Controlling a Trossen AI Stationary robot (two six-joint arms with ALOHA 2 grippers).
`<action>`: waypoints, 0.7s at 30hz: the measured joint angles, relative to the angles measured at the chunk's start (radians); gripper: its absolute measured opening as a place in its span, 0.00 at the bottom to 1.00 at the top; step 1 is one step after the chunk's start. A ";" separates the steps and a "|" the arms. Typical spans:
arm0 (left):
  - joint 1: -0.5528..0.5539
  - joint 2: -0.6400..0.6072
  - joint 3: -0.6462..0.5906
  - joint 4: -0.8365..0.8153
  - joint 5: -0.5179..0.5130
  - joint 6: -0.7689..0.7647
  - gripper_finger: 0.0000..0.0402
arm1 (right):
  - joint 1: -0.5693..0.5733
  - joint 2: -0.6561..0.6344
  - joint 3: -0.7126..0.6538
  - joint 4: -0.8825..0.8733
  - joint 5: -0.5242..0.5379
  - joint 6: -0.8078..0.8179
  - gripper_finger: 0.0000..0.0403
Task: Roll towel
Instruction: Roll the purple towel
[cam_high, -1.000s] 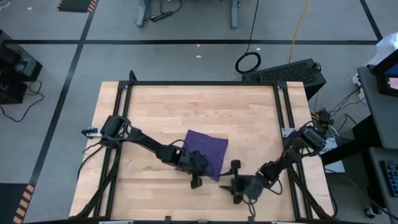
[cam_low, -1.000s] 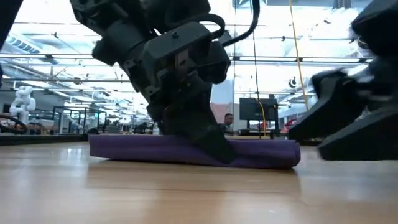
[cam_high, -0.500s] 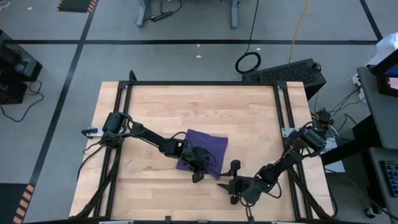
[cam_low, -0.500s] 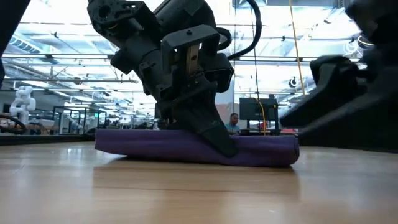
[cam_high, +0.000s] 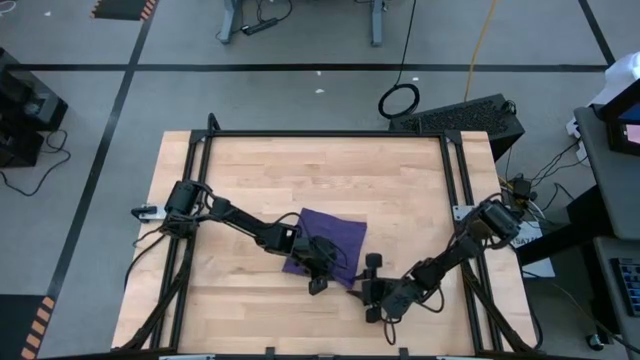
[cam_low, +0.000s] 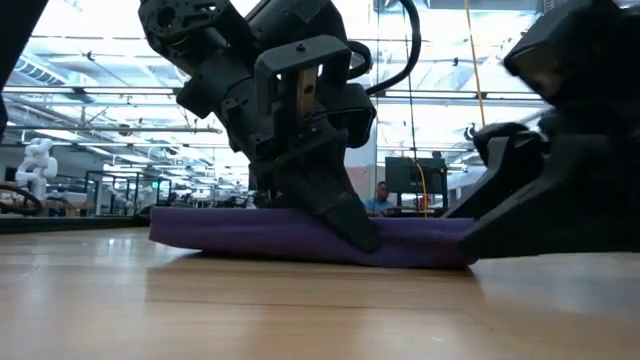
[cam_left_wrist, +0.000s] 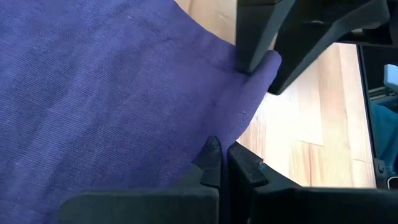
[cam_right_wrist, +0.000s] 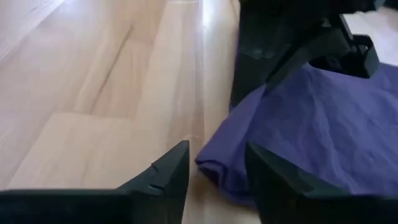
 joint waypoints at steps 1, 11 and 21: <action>0.000 0.000 0.000 0.000 0.000 0.000 0.02 | -0.005 0.000 0.000 0.000 0.000 0.015 0.33; -0.007 0.000 0.000 -0.015 -0.121 0.036 0.04 | -0.038 0.000 0.001 -0.024 -0.046 0.237 0.03; -0.100 -0.056 -0.001 -0.172 -0.166 0.109 0.32 | -0.034 -0.004 0.003 -0.102 -0.046 0.469 0.01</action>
